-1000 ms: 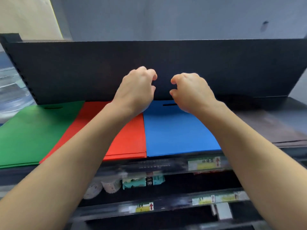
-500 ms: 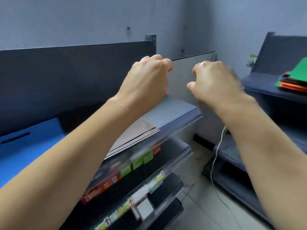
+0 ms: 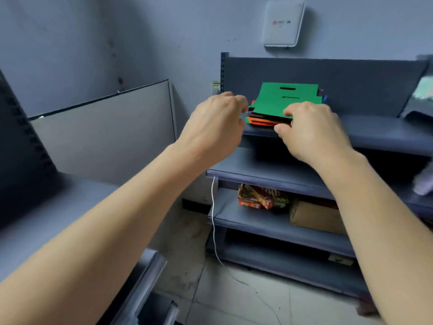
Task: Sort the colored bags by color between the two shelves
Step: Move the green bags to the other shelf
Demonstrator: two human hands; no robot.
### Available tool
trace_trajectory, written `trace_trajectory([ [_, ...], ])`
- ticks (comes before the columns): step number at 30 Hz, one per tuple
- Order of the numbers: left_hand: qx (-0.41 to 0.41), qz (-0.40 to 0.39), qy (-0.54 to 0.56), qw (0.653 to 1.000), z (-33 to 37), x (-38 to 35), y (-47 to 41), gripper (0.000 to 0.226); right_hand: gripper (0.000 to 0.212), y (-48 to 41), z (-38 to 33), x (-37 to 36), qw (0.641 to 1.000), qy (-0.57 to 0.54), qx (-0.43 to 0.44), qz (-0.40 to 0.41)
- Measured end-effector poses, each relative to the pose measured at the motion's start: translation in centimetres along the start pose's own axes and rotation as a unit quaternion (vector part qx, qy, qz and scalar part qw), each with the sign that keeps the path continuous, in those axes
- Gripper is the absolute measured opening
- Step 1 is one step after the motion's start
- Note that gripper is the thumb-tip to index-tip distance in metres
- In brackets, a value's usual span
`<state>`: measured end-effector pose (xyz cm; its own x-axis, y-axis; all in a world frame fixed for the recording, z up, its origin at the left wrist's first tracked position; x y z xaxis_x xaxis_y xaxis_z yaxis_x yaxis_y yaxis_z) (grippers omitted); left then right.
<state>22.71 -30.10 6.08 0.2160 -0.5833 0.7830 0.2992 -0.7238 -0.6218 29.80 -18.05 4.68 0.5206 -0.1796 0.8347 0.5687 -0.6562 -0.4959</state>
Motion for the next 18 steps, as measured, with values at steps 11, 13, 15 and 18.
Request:
trace_trajectory([
  [11, -0.024, 0.000, 0.042, 0.999, -8.0, -10.0, -12.9, 0.028, 0.036, -14.2, 2.9, -6.5, 0.997, -0.010, -0.080, 0.020],
  [13, -0.007, -0.003, 0.050, 0.999, -9.7, -11.8, -14.5, 0.028, 0.035, -15.7, 3.5, -7.6, 0.996, -0.010, -0.090, 0.019],
  [15, 0.008, -0.020, 0.059, 0.998, -11.0, -14.6, -16.3, 0.029, 0.036, -17.6, 4.9, -9.1, 0.994, -0.002, -0.109, 0.013],
  [18, 0.016, -0.059, 0.069, 0.996, -12.0, -18.8, -18.7, 0.029, 0.038, -20.1, 7.1, -11.0, 0.991, 0.010, -0.136, -0.003],
])
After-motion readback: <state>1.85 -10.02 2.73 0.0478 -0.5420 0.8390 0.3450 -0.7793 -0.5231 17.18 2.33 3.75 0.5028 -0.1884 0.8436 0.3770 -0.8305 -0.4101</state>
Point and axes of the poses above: each hand's wrist, its own y-axis away from the middle knuckle, its own x-axis out of the back of the hand, z = x × y, the point moved 9 cm from there along -y, towards the middle knuckle, and after that the axes turned 9 degrees about -x, right-handed, at the moved point
